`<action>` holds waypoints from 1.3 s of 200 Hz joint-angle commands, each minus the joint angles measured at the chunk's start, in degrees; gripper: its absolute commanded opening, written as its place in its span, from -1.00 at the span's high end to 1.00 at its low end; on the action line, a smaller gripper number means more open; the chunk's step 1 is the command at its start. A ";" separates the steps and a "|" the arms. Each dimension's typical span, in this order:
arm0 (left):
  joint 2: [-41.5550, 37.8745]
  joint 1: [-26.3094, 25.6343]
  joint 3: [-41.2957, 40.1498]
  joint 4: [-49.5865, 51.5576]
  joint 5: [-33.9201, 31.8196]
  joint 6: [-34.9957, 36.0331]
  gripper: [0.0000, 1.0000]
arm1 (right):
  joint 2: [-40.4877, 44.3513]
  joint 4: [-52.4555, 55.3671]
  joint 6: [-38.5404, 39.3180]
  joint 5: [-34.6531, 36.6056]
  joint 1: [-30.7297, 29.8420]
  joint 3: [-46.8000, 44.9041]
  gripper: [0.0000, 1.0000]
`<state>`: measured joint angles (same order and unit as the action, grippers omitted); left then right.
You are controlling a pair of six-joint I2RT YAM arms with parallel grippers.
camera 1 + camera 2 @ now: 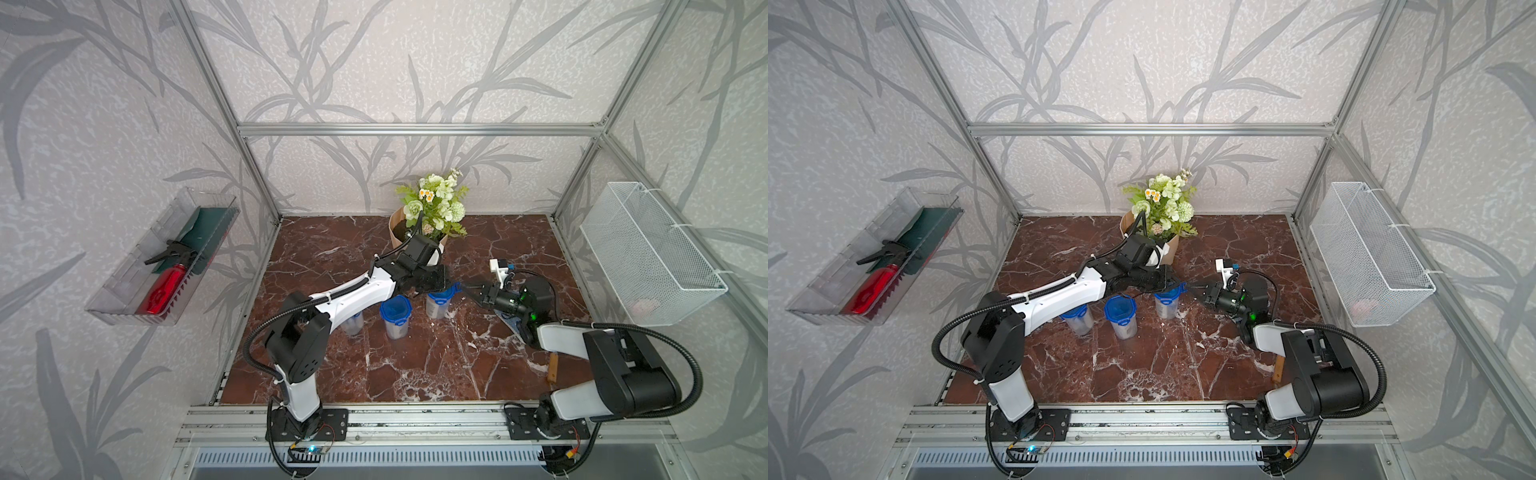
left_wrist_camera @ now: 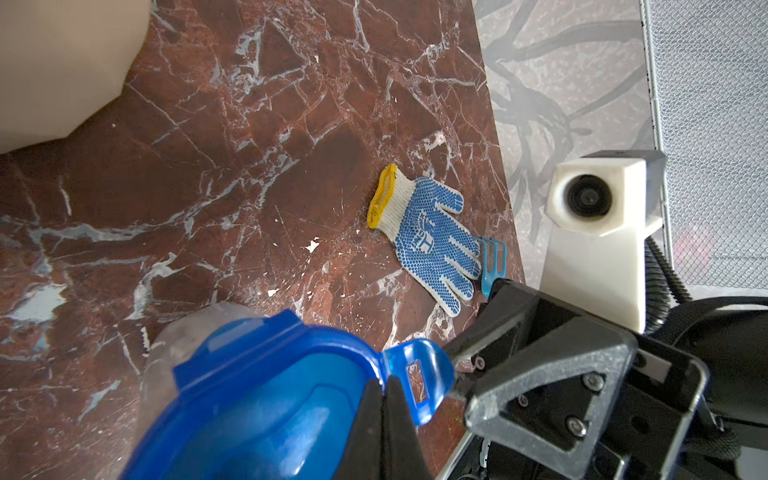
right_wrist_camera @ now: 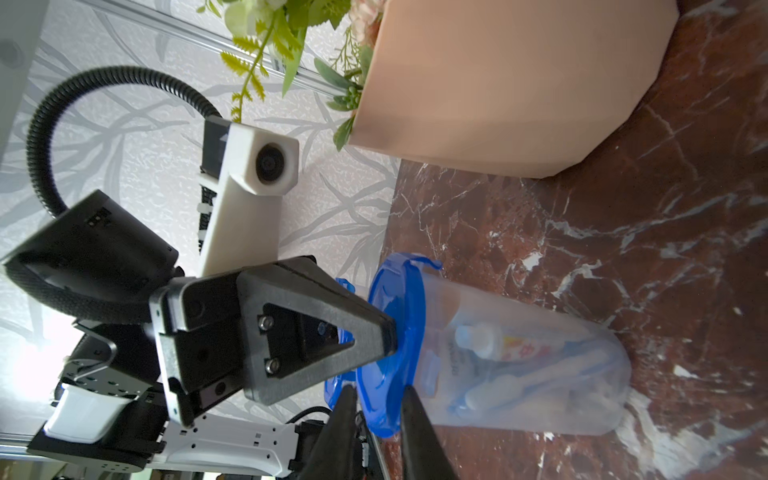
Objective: Take out toiletry kits
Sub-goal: Unfasten the latch on the container, then adjust the container at the center of the board.
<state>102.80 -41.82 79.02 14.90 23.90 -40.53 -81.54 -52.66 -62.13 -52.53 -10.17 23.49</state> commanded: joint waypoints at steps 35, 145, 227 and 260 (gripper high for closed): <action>2.00 0.34 2.70 8.92 -1.19 1.33 1.00 | 19.08 60.18 36.25 22.44 -7.15 13.89 0.70; -0.78 0.43 17.05 15.09 -7.15 6.64 0.93 | 14.01 77.04 44.27 46.80 -22.54 23.66 1.00; -8.54 1.30 5.32 13.17 -11.39 7.04 0.83 | 0.74 73.59 46.16 48.59 -20.20 33.98 1.00; -9.56 1.48 3.43 12.97 -11.26 6.96 0.82 | -4.08 74.03 48.01 47.66 -19.04 39.46 1.00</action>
<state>95.22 -40.64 83.64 27.24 13.72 -34.24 -83.22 22.06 -16.34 -4.36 -30.20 58.46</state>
